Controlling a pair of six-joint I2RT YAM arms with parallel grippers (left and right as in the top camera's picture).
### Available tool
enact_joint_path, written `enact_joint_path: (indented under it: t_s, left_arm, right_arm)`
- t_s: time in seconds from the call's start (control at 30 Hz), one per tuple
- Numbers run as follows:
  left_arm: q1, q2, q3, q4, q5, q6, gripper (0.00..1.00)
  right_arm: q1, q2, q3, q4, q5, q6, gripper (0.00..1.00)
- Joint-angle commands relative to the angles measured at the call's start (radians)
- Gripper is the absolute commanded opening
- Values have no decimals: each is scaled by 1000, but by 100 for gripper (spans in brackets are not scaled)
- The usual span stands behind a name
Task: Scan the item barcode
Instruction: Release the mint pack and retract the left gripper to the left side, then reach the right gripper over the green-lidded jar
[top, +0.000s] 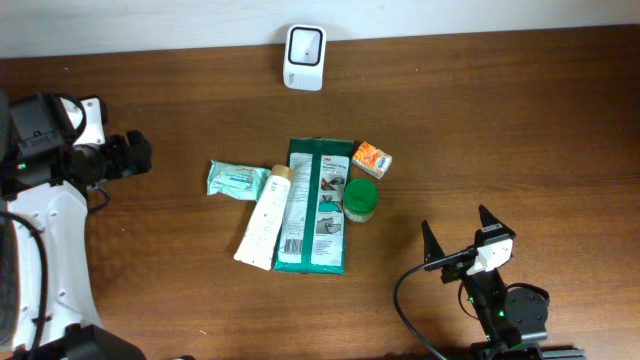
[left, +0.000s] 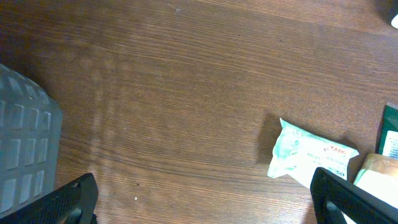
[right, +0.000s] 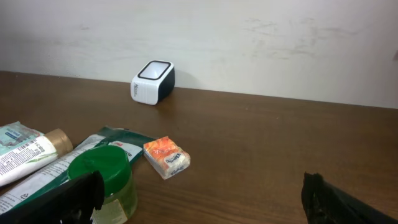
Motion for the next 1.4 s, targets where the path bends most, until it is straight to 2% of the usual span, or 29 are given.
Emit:
enact_joint_path:
  t_s: [0.0, 0.3, 0.47, 0.6, 0.77, 0.87, 0.97, 1.07, 1.23, 1.27, 1.37]
  left_arm:
    - [2, 1, -3, 2, 14, -16, 99]
    - [2, 1, -3, 2, 14, -16, 99]
    - [2, 1, -3, 2, 14, -16, 99]
    - [2, 1, -3, 2, 14, -16, 99]
    - [2, 1, -3, 2, 14, -16, 99]
    - [2, 1, -3, 2, 14, -16, 99]
    - [2, 1, -3, 2, 14, -16, 99]
    - [2, 1, -3, 2, 14, -16, 99]
    - [2, 1, -3, 2, 14, -16, 99]
    - [2, 1, -3, 2, 14, -16, 99]
    - [2, 1, -3, 2, 14, -16, 99]
  right_arm:
    - [-7, -6, -7, -4, -8, 1, 98]
    - [-7, -6, -7, -2, 25, 1, 98]
    - [-7, 27, 72, -20, -160, 73, 98]
    - [-7, 281, 358, -217, -211, 72, 98]
    - [-7, 752, 864, -630, -222, 72, 98]
    - [-5, 1001, 1114, -793, -224, 73, 98]
    - [80, 1318, 1385, -933, -229, 74, 98]
    - [133, 1484, 1498, -954, -229, 143, 98]
    - [138, 1638, 1513, -822, -266, 207, 99]
    - [144, 1659, 1513, -814, -249, 278, 100]
    - [216, 1732, 1513, -840, -58, 535, 94]
